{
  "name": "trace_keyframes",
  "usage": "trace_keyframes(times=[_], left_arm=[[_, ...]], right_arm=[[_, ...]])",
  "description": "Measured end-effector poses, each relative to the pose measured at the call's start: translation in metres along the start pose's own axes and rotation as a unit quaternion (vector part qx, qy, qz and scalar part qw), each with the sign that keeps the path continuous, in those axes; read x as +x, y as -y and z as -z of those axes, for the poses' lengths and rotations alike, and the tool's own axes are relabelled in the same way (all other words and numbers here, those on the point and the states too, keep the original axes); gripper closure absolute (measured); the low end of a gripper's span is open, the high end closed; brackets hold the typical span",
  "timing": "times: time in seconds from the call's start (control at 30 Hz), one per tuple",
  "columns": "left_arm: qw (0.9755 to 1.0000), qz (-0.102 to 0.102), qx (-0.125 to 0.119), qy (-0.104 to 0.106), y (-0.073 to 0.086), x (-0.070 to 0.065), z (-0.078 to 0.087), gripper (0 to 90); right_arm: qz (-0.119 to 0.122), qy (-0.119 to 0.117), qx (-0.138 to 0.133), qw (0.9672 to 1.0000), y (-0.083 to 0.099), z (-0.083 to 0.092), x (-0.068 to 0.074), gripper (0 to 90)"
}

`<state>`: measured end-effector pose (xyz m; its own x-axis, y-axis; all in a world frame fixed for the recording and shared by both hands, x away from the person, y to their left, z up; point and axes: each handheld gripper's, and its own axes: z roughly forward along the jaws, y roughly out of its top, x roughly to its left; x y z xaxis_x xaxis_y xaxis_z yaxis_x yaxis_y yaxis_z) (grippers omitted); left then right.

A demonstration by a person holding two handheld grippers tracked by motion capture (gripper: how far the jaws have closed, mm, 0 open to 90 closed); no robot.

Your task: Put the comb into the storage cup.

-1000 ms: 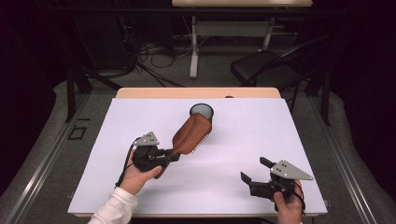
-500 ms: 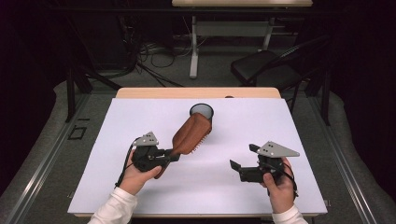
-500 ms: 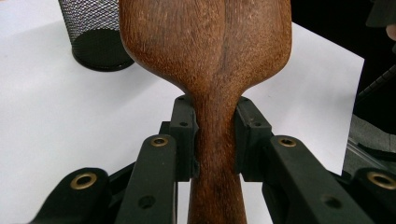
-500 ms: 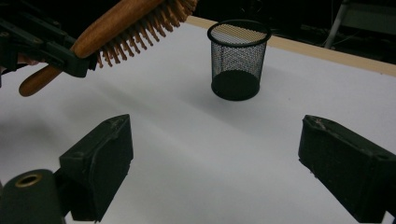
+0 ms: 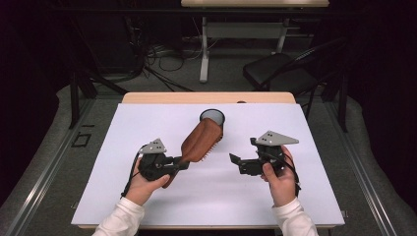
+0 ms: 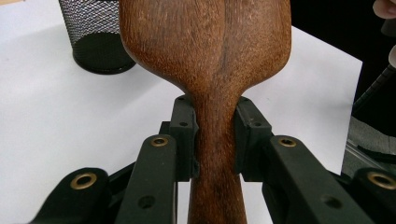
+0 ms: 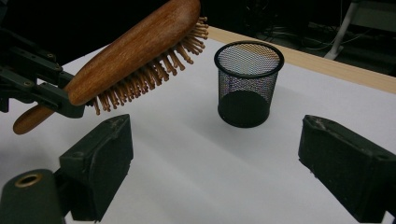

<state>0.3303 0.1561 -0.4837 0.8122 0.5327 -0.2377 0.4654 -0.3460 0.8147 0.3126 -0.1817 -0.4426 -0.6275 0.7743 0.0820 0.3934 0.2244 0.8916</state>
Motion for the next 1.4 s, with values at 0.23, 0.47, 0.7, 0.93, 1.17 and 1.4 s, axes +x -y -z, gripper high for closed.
trace_keyframes(times=[0.23, 0.47, 0.7, 0.93, 1.17, 1.4], left_arm=[[1.0, 0.001, -0.003, -0.001, 0.001, 0.001, 0.0, 72.8], [1.0, -0.003, -0.003, -0.001, 0.001, -0.001, 0.0, 72.8], [1.0, -0.005, -0.004, 0.002, 0.002, -0.002, -0.002, 72.8], [0.9999, -0.009, -0.005, 0.005, 0.003, -0.004, -0.003, 72.8], [0.9999, -0.012, -0.007, 0.007, 0.003, -0.007, -0.004, 72.8], [0.9998, -0.018, -0.004, 0.011, 0.004, -0.011, -0.008, 72.8]], right_arm=[[-0.014, -0.01, 0.005, 0.9998, -0.009, -0.01, -0.004, 10.0], [-0.011, -0.002, 0.011, 0.9999, -0.005, -0.011, -0.009, 4.5], [-0.023, -0.014, 0.013, 0.9996, -0.002, -0.011, -0.01, 0.3], [-0.041, -0.028, 0.005, 0.9987, -0.004, -0.009, -0.004, 0.0], [-0.073, -0.055, 0.004, 0.9958, -0.006, -0.01, 0.002, 0.0], [-0.117, -0.102, 0.007, 0.9878, -0.003, -0.016, 0.006, 0.0]])
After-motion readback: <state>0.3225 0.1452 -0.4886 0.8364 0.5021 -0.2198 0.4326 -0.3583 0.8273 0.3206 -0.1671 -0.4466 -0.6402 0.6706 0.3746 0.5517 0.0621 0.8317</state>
